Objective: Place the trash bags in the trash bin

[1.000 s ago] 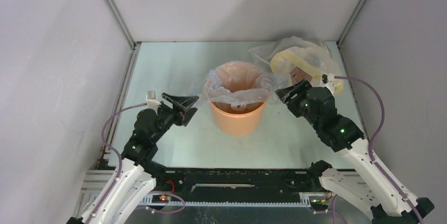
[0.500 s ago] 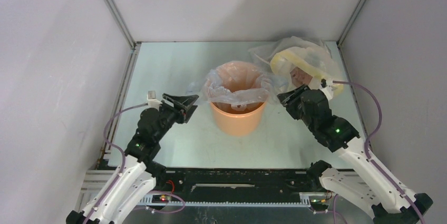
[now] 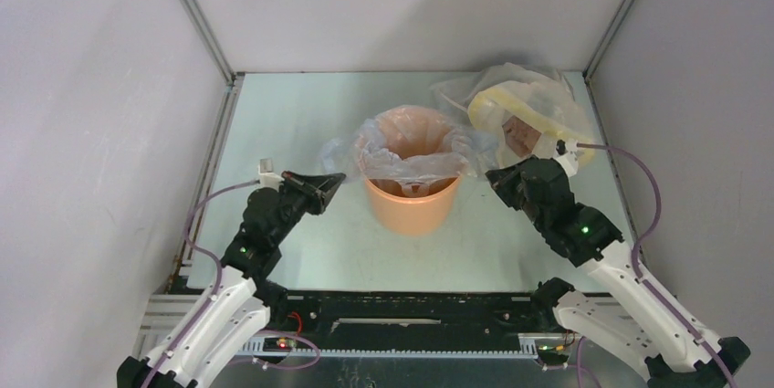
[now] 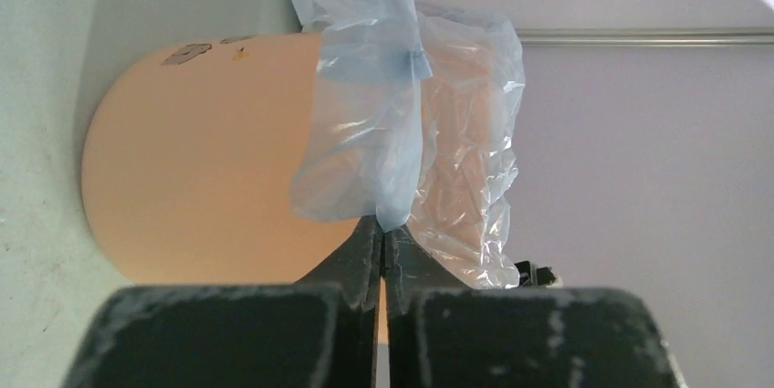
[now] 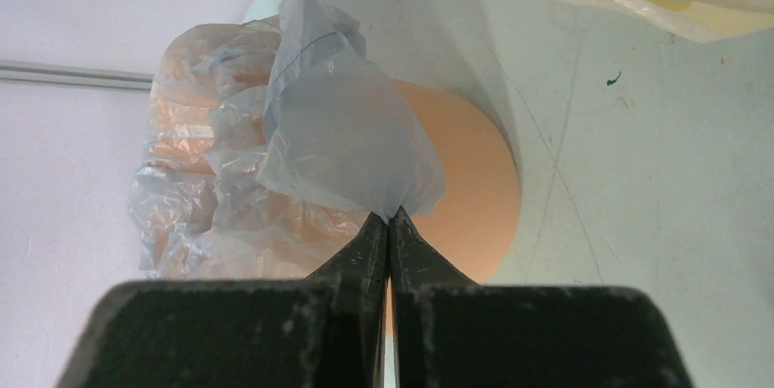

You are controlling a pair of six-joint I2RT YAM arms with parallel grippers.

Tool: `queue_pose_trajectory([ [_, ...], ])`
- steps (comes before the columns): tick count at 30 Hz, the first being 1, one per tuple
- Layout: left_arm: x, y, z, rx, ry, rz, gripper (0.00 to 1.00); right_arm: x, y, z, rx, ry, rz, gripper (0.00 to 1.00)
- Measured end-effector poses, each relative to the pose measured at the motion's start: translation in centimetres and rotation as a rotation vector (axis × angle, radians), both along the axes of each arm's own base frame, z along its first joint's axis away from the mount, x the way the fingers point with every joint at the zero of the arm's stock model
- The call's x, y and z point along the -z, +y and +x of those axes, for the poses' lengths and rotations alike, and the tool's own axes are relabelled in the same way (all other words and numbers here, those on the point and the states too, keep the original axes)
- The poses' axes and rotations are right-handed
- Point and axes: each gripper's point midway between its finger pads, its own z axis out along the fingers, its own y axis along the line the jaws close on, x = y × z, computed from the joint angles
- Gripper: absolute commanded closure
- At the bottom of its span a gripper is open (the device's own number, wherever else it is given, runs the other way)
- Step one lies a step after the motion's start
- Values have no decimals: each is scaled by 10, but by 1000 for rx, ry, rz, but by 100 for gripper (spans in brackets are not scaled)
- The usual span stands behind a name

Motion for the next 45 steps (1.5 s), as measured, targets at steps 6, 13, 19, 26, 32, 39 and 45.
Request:
queue_pose_trajectory([
  [6,-4,2,-8,10,-31,22,100,-6,-6,-9,-17,-23,-19,100],
  [13,13,1,-22,58,-28,72,100,17,-7,-12,-52,16,-90,100],
  [19,26,-6,-29,126,-13,120,100,38,8,-4,-109,64,-133,100],
  [26,16,-20,-36,251,-50,199,100,61,22,4,-166,117,-192,100],
  [32,16,-30,-46,346,-72,225,100,75,25,7,-180,149,-226,100],
  [39,20,-35,-56,415,-90,254,100,87,30,9,-199,178,-251,100],
  [45,39,-33,-59,439,-63,314,100,84,27,6,-196,161,-275,100],
])
